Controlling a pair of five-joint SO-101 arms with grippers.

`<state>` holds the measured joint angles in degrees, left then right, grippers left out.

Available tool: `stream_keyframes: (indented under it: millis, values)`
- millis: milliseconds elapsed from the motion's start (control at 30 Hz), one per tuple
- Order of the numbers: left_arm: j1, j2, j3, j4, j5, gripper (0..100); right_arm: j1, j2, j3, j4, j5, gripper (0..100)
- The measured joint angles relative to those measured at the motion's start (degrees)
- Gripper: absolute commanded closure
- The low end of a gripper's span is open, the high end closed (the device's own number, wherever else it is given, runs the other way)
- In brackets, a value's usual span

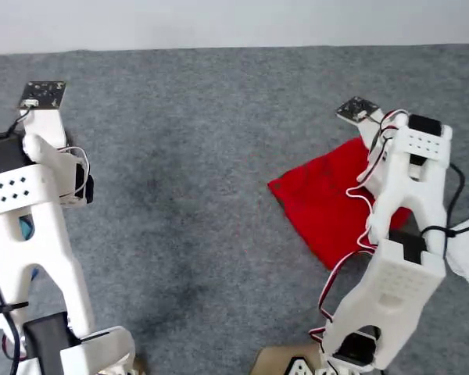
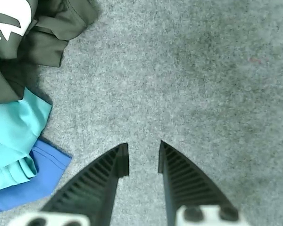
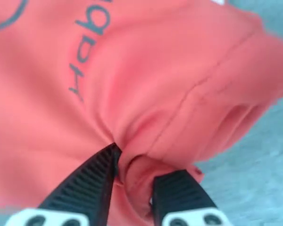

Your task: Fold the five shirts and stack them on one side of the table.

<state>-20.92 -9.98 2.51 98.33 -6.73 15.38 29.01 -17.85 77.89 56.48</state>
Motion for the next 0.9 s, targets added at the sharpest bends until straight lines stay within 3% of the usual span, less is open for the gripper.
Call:
stream_keyframes:
  millis: [133,267,367,600,900]
  values:
    - [0.0,0.0,0.0,0.0,0.0,89,0.0,0.0,0.0,-5.7,0.8,93.3]
    - [0.0,0.0,0.0,0.0,0.0,89,0.0,0.0,0.0,-8.0,0.8,81.7]
    - [0.0,0.0,0.0,0.0,0.0,89,0.0,-0.2,0.0,-8.1,-3.0,74.0]
    - [0.0,0.0,0.0,0.0,0.0,89,0.0,-4.0,0.0,-8.1,-20.0,70.5]
    - [0.0,0.0,0.0,0.0,0.0,89,-0.4,-10.5,0.0,-2.0,-53.6,70.6]
